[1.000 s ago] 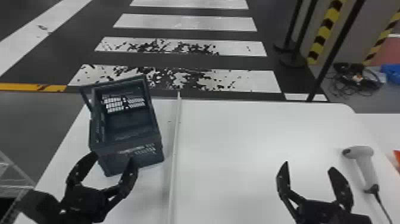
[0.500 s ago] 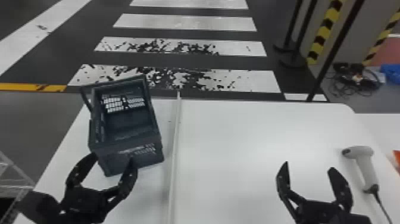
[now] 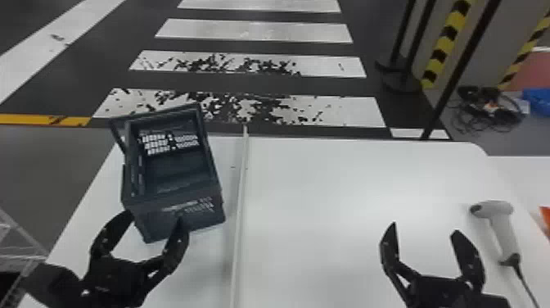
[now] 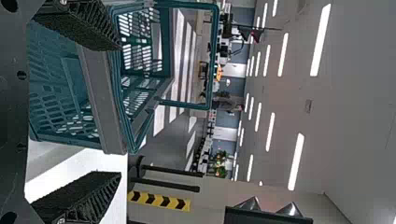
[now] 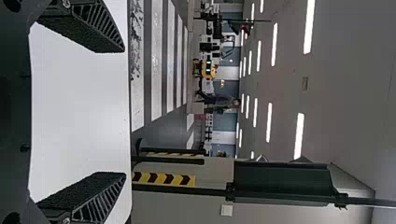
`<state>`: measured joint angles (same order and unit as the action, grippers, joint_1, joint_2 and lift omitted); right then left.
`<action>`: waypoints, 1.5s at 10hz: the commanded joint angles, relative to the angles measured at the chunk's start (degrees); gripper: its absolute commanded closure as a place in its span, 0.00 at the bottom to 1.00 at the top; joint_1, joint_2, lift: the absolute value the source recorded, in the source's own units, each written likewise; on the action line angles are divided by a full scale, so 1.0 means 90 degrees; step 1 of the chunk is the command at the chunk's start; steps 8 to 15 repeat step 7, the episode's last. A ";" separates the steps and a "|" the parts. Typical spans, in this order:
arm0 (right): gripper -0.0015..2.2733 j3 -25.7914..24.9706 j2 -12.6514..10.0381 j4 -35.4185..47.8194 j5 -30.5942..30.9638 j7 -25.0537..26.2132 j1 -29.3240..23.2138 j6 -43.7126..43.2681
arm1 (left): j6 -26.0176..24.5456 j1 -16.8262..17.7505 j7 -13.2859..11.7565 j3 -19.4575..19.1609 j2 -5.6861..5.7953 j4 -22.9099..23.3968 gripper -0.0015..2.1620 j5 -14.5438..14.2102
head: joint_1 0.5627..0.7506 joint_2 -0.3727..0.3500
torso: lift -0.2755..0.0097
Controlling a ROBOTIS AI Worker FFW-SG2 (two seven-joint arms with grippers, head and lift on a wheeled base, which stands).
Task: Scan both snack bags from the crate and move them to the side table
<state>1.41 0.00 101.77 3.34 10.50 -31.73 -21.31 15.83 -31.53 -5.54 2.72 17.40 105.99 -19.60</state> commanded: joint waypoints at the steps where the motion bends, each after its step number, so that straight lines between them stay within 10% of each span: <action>1: 0.02 0.0000 0.0000 0.0000 0.0000 -0.0005 0.0000 0.0001 | 0.0003 -0.0003 0.0000 0.0000 0.0000 0.0000 0.02 -0.0010 | 0.70 0.51 | 0.62; 15: 0.02 0.0000 0.0000 0.0000 0.0000 -0.0015 0.0029 0.0001 | 0.0003 -0.0013 0.0000 0.0000 0.0000 0.0000 0.02 -0.0010 | 0.70 0.51 | 0.62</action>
